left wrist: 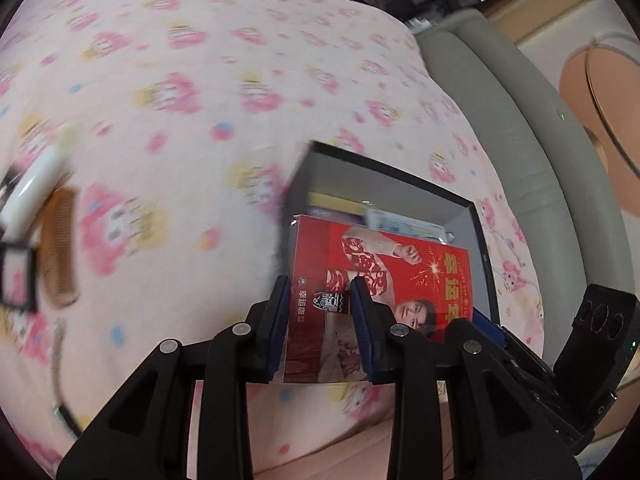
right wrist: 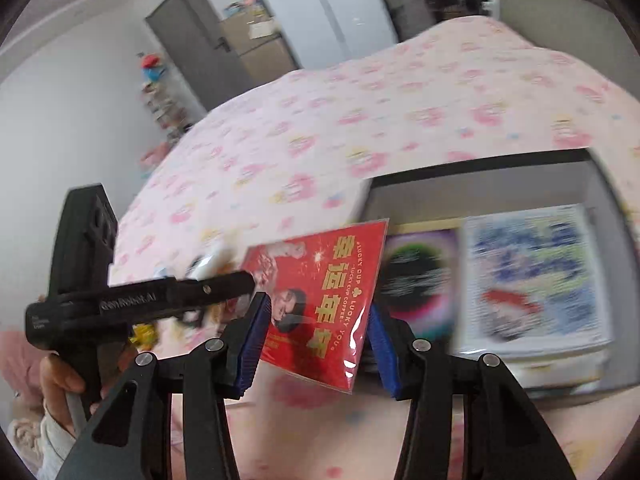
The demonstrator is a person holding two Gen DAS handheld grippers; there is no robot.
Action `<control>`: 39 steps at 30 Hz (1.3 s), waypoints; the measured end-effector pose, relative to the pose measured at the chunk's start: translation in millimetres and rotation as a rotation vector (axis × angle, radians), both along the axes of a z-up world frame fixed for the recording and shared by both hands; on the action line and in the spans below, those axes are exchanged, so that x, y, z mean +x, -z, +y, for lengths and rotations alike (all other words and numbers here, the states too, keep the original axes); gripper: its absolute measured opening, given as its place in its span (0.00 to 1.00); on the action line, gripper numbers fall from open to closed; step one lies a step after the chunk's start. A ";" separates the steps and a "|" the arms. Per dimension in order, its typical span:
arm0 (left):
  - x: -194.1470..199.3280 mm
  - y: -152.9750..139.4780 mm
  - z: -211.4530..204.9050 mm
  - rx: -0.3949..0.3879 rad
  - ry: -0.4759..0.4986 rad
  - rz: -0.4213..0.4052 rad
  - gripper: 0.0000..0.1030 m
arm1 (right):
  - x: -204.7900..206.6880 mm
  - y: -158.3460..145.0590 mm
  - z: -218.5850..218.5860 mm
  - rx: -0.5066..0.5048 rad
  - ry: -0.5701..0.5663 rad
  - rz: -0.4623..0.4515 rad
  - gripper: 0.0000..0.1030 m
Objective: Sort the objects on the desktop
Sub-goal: 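Carry the red packet with the left tool over the shoebox, then lower the red packet into the shoebox and open the left tool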
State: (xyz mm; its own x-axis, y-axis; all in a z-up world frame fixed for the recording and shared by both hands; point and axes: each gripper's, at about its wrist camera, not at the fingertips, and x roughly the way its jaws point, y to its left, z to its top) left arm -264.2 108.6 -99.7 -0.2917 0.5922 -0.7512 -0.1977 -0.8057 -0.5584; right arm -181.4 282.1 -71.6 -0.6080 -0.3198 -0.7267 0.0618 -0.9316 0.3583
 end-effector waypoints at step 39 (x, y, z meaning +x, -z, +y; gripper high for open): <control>7.1 28.1 -22.7 -0.196 -0.039 0.070 0.42 | -63.7 86.4 42.7 0.326 -0.182 -0.469 0.43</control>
